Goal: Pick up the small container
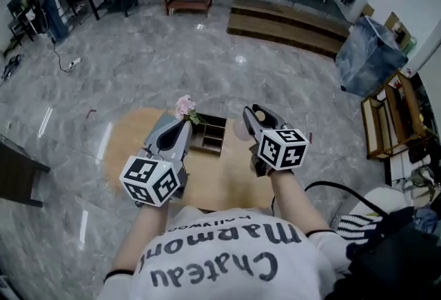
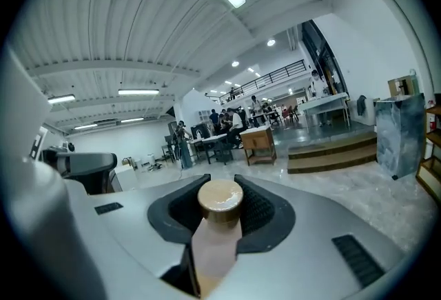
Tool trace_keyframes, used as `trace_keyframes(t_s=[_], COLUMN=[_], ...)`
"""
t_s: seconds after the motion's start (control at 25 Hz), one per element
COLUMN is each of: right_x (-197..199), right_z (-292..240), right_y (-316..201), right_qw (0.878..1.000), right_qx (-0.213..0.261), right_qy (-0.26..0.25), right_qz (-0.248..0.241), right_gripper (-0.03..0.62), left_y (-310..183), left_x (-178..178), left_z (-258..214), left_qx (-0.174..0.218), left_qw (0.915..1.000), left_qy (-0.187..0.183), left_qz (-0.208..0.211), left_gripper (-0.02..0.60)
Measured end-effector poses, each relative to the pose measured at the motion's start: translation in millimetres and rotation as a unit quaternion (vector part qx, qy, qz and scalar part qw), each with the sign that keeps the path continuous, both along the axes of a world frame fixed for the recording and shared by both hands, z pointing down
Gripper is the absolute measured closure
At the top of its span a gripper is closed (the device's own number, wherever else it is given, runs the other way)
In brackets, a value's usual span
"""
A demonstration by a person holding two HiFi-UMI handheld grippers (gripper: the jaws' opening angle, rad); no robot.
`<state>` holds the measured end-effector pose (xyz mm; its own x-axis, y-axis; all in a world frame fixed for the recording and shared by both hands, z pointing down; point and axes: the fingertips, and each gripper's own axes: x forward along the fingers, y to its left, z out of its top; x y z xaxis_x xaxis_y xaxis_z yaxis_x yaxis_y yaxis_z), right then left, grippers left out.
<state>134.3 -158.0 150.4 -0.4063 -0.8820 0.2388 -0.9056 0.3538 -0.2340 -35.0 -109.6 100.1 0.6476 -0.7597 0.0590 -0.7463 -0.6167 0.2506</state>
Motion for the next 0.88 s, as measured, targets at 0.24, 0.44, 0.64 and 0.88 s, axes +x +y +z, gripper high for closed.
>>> trace_keyframes(t_s=[0.24, 0.44, 0.64, 0.88], right_x=[-12.5, -26.2, -47.9, -69.4], right_z=[-74.6, -118.7, -126.5, -116.6], right_y=[16.2, 51.8, 96.9, 148.8], right_qw=[0.997, 0.993, 0.992, 0.994], right_qx=[0.079, 0.121, 0.123, 0.107], right_qy=[-0.014, -0.012, -0.007, -0.012], right_qz=[-0.004, 0.002, 0.008, 0.023], right_gripper=[0.484, 0.484, 0.484, 0.485], left_y=[18.0, 48.8, 84.2, 128.9], left_x=[-9.8, -25.5, -45.3, -69.2], left_z=[-55.4, -79.4, -82.2, -81.5], left_qx=[0.074, 0.097, 0.091, 0.090], left_qw=[0.9967, 0.9946, 0.9948, 0.9942], left_qy=[0.029, 0.033, 0.036, 0.038], left_qz=[0.013, 0.019, 0.031, 0.044], left_gripper=[0.568, 0.568, 0.568, 0.568])
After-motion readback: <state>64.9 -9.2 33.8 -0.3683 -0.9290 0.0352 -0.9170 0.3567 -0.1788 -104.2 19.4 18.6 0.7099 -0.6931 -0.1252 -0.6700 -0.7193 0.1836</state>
